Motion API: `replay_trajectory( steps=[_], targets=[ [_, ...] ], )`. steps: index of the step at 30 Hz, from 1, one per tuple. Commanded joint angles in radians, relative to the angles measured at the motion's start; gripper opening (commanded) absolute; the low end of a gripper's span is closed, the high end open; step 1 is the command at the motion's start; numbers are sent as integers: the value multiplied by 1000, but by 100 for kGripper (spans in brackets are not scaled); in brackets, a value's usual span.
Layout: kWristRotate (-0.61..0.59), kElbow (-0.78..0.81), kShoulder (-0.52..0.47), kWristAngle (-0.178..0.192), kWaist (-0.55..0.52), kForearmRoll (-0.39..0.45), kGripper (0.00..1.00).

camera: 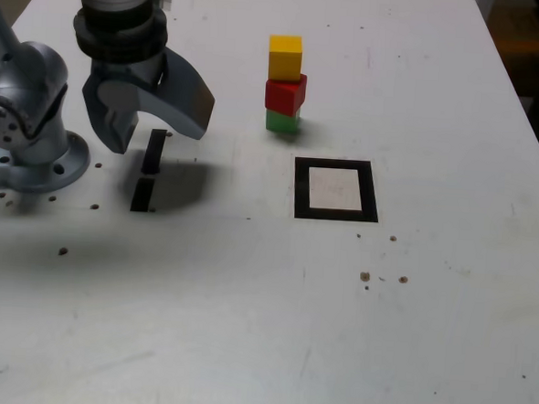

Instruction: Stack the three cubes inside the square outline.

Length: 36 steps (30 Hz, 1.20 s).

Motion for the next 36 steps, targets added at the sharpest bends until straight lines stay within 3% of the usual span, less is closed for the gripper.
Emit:
replay_trajectory(
  steps=[1,12,15,18,21,26,32,36],
  targets=[
    [-1,-1,-6,-2,1,0,97],
    [0,-51,-8,16,3,72,95],
    [1,-133,-16,51,13,159,93],
    [26,-319,-27,86,43,312,93],
    [63,-505,-8,89,66,431,93],
    [137,-812,101,106,101,599,93],
    [215,-1028,288,132,130,646,93],
    [240,-1099,361,150,151,645,93]
  ],
)
